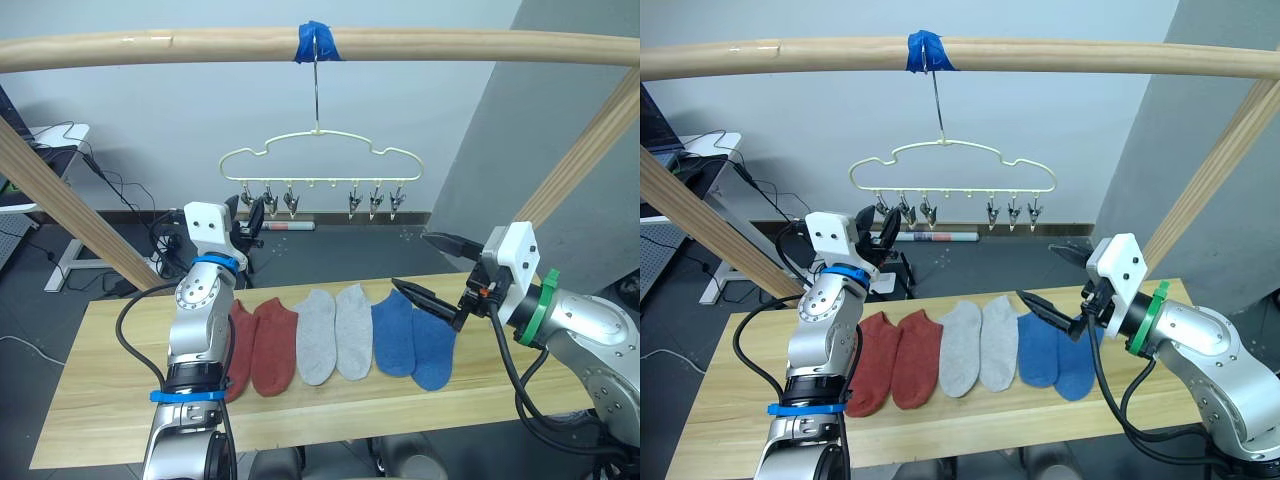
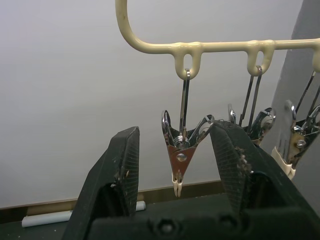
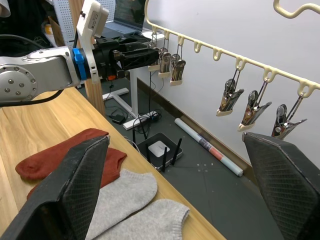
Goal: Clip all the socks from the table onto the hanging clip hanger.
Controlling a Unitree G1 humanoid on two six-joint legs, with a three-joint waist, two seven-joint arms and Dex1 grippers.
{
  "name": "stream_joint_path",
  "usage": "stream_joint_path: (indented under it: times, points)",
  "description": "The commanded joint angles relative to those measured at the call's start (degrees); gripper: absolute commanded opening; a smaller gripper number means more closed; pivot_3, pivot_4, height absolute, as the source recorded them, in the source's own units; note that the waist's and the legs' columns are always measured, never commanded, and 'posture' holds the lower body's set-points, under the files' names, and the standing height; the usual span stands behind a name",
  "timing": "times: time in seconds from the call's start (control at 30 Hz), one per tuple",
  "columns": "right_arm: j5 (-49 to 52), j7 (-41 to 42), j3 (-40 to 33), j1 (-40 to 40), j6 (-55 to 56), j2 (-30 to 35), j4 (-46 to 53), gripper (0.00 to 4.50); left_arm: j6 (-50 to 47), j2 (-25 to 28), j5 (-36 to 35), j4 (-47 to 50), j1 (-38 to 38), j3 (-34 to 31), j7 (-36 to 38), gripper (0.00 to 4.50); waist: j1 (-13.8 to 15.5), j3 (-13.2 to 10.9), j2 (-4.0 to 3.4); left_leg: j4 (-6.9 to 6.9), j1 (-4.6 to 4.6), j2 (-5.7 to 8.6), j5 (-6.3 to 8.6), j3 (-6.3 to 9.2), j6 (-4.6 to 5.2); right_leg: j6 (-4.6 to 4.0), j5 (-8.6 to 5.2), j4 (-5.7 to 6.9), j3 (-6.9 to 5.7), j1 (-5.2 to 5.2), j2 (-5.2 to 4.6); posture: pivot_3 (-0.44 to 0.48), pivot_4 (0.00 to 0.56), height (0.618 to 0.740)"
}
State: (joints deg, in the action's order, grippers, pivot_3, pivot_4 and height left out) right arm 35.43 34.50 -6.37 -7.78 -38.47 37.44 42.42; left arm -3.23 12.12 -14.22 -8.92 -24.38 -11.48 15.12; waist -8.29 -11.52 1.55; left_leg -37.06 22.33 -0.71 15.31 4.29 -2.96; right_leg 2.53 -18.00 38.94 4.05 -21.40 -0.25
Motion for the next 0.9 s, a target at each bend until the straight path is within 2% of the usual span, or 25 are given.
stream_joint_path:
  times: [0.03,0.27,0.37,0.5,0.63,0.77,0.9]
  points:
    - [0.9,0.3,-0.1,-0.2,0.8,0.2,1.3,4.5,1.5,0.2,0.3,1.8,-1.2,0.3,-0.1,2.38,0.0,0.0,0.0,0.0,0.0,0.0,0.0,0.0,0.0,0.0,0.0,0.0,0.0,0.0,0.0,-0.272,0.201,0.74]
    - [0.5,0.2,0.0,-0.2,0.7,0.2,1.3,4.5,2.0,0.4,0.6,1.1,-1.8,0.5,0.3,2.38,0.0,0.0,0.0,0.0,0.0,0.0,0.0,0.0,0.0,0.0,0.0,0.0,-0.01,0.0,0.0,-0.272,0.201,0.74]
    - [0.5,0.3,0.1,-0.1,0.8,0.2,1.3,4.5,2.3,0.6,0.9,0.8,-2.0,0.4,0.4,1.83,0.0,0.0,0.0,0.0,0.0,0.0,0.0,0.0,0.0,0.0,0.0,0.0,-0.01,0.0,0.0,-0.271,0.2,0.74]
    - [0.5,0.2,0.2,0.1,0.8,0.2,1.3,4.5,2.8,0.8,1.5,0.5,-2.0,0.4,0.3,0.75,0.0,0.0,0.0,0.0,0.0,0.0,0.0,0.0,0.0,0.0,0.0,0.0,-0.01,0.0,0.0,-0.269,0.199,0.74]
    - [0.5,0.4,0.2,0.4,0.8,0.4,1.5,4.5,2.8,1.0,1.7,0.7,-1.4,0.2,0.3,0.05,0.0,0.0,0.0,0.0,0.0,0.0,0.0,0.01,0.0,0.0,0.0,0.0,-0.01,0.0,0.0,-0.269,0.199,0.74]
    - [-0.6,0.7,0.7,1.5,0.7,1.2,1.5,4.5,2.7,1.2,1.9,1.7,-0.5,0.2,0.2,0.01,0.0,0.0,0.0,0.0,0.0,0.0,0.0,0.0,0.0,0.0,0.0,0.01,-0.01,0.0,0.0,-0.268,0.197,0.74]
    - [-8.1,-1.4,4.1,5.4,1.6,3.2,-1.5,4.5,1.5,2.0,1.7,3.4,0.4,0.5,0.7,0.01,0.0,0.0,0.0,0.0,0.0,0.0,0.0,0.0,0.0,0.0,0.0,0.0,0.0,-0.01,0.0,-0.268,0.197,0.74]
